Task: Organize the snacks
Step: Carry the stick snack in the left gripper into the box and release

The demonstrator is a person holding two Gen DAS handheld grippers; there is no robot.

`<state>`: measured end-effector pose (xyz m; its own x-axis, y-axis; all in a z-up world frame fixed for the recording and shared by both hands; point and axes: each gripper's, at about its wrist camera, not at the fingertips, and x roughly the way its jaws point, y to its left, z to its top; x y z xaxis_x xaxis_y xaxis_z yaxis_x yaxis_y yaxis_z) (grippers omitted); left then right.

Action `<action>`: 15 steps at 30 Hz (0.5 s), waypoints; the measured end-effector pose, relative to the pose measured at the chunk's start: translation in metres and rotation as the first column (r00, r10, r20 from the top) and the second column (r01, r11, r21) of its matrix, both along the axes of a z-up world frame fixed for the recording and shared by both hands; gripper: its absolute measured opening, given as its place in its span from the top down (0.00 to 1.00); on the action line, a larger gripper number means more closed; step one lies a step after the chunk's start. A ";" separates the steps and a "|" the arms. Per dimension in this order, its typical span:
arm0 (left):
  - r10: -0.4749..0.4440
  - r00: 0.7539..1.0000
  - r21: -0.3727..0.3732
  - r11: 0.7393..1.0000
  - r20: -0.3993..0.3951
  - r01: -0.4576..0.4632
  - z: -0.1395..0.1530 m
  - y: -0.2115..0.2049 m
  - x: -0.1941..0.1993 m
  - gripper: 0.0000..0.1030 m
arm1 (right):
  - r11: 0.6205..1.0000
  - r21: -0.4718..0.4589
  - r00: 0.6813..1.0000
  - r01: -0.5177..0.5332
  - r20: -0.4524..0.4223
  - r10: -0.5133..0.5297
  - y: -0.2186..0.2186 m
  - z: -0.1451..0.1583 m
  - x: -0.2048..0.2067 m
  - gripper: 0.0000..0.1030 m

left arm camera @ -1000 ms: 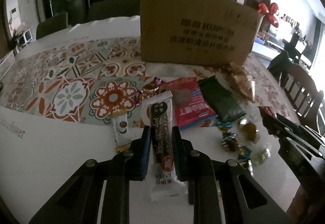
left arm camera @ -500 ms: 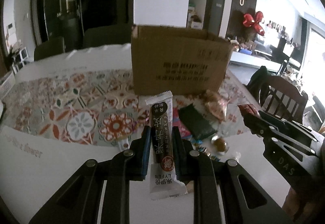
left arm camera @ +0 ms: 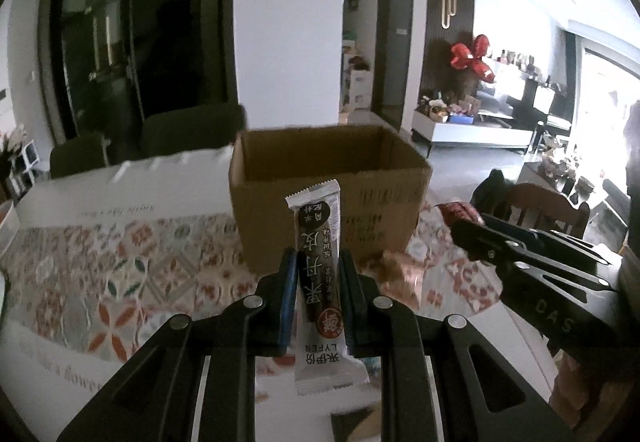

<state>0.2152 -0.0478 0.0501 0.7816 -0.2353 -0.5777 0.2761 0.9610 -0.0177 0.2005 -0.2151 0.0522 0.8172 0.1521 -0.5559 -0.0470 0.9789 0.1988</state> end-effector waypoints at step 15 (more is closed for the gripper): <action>-0.053 0.997 0.023 0.998 -0.051 0.054 0.060 -0.016 0.100 0.80 | 1.000 0.013 1.000 -0.026 -0.002 0.026 -0.016 0.053 0.095 0.78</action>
<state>0.3149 -0.0636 0.1105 0.7379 -0.2610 -0.6225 0.3263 0.9452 -0.0095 0.2953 -0.2309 0.1057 0.8117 0.1806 -0.5554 -0.0721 0.9747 0.2115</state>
